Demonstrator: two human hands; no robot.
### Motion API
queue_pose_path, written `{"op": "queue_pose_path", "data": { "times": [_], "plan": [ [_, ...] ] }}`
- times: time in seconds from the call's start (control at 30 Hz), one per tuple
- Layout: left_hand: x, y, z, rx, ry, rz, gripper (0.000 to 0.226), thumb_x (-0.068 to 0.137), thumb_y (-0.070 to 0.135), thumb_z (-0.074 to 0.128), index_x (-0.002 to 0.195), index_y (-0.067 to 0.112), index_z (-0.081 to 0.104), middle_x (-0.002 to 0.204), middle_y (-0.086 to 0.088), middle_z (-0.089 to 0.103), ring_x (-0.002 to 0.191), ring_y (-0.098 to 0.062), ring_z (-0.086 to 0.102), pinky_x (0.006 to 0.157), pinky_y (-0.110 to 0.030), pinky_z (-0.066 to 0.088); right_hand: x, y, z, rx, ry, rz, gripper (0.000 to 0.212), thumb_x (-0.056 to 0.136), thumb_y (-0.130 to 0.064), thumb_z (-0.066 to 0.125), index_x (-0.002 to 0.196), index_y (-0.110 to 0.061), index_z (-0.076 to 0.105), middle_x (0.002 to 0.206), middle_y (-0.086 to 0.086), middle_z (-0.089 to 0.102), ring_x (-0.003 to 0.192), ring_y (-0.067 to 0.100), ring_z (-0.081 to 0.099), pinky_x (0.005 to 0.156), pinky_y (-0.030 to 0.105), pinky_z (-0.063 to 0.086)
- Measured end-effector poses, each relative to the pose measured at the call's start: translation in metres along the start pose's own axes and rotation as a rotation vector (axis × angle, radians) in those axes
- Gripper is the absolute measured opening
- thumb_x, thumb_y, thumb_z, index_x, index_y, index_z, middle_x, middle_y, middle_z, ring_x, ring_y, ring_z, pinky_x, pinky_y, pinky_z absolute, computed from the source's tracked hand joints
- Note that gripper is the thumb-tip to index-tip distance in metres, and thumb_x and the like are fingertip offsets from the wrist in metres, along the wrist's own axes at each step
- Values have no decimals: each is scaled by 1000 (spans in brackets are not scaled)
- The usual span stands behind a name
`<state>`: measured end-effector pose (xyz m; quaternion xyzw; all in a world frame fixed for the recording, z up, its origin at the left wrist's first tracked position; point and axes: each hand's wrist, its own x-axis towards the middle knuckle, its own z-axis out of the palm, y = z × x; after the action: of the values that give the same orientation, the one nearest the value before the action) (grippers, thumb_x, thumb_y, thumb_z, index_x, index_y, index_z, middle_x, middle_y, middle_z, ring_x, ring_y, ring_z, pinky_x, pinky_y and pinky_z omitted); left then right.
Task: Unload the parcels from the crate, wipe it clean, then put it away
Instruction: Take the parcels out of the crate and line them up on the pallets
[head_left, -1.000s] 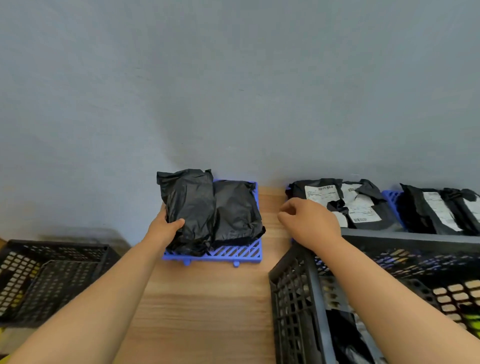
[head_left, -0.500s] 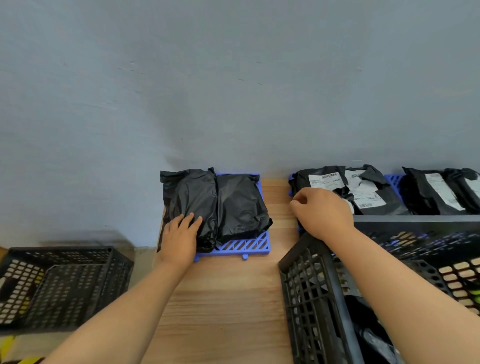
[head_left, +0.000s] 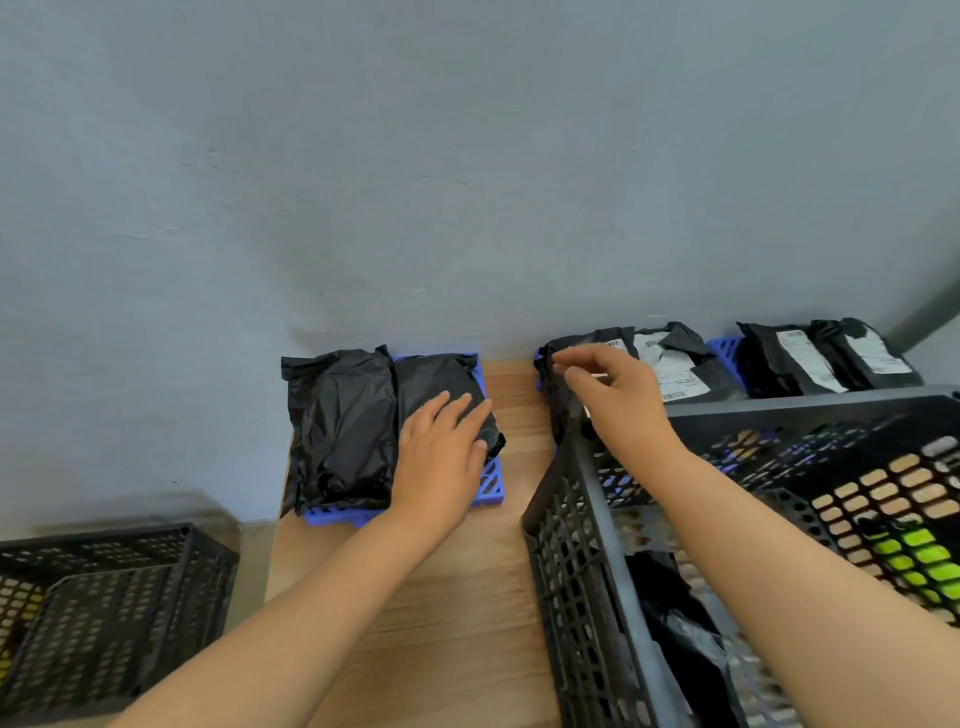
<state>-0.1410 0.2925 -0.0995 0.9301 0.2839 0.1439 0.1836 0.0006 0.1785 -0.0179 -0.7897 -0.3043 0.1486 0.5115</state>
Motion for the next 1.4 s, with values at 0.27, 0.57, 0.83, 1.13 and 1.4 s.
{"op": "queue_pose_path", "data": {
  "times": [0.27, 0.57, 0.83, 1.13, 1.4],
  "plan": [
    [-9, 79, -9, -241, 25, 239, 50, 95, 34, 29, 144, 27, 38, 145, 7, 41, 137, -11, 22, 112, -28, 12, -72, 41, -64, -119, 17, 42, 24, 86, -2, 61, 96, -23, 68, 94, -6, 68, 81, -3, 60, 72, 7, 45],
    [-7, 137, 0, -267, -49, 395, 47, 94, 31, 30, 138, 24, 47, 141, 6, 45, 137, -12, 24, 111, -25, 11, -117, 83, -84, -633, -736, 524, 70, 86, -48, 62, 140, -11, 37, 135, 6, 49, 124, 20, 48, 97, 26, 42],
    [-11, 145, 6, -178, -132, 459, 44, 99, 28, 40, 143, 25, 37, 140, 8, 48, 139, -11, 21, 110, -27, 11, -112, 90, -121, -335, -486, 628, 29, 94, -27, 53, 96, 0, 62, 83, 15, 63, 76, 24, 60, 74, 29, 45],
    [-14, 154, 0, -28, -244, 397, 78, 89, 58, 45, 150, 22, 14, 154, 4, 26, 144, -14, 7, 115, -33, 8, -117, 69, -167, 301, -58, 759, 19, 96, -20, 52, 105, -9, 64, 99, 10, 73, 96, 28, 68, 98, 45, 47],
    [-14, 164, -3, 79, -323, 319, 105, 79, 69, 51, 151, 13, -2, 157, -2, 16, 145, -18, 10, 117, -35, 7, -119, 64, -190, 558, 101, 747, 20, 96, -18, 51, 105, -5, 64, 94, 13, 73, 83, 25, 69, 72, 33, 51]
  ]
}}
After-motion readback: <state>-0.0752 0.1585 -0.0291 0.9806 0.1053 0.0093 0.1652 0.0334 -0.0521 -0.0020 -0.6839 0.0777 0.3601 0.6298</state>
